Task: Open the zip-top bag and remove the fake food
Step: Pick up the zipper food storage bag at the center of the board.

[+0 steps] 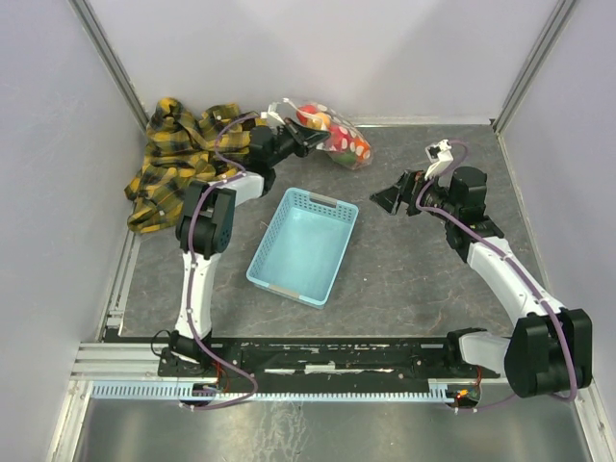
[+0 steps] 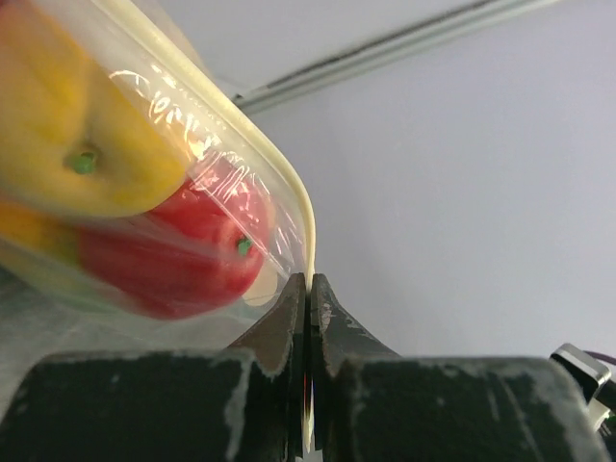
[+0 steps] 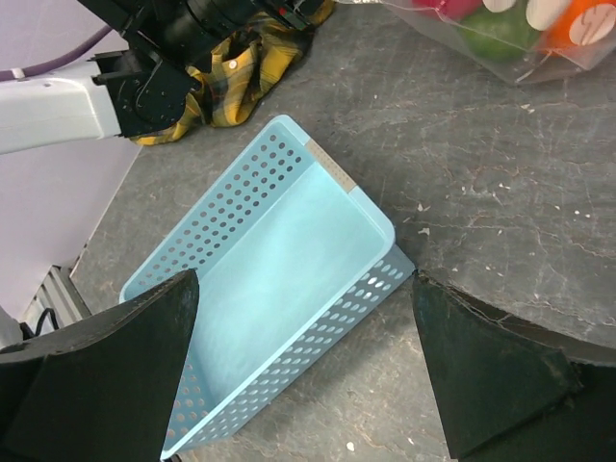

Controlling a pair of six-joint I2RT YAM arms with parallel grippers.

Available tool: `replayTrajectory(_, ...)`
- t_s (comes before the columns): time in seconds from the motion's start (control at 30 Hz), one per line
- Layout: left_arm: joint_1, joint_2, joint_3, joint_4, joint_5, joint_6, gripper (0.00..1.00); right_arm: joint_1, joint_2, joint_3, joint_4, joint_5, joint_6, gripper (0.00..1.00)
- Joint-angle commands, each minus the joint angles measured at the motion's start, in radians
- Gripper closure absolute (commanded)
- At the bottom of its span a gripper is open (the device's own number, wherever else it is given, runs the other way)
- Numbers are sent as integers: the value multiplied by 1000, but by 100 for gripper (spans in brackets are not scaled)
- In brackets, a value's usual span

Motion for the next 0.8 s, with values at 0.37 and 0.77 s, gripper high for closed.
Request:
replayTrajectory(0.37,-235,-266,-169,-113,-188,-126,97,18,-126,-191,250,303,-331,1)
replayTrajectory(0.77,-349,-447,-235,-465,-399,-112,97,45,-60,-221,417,199,-448,8)
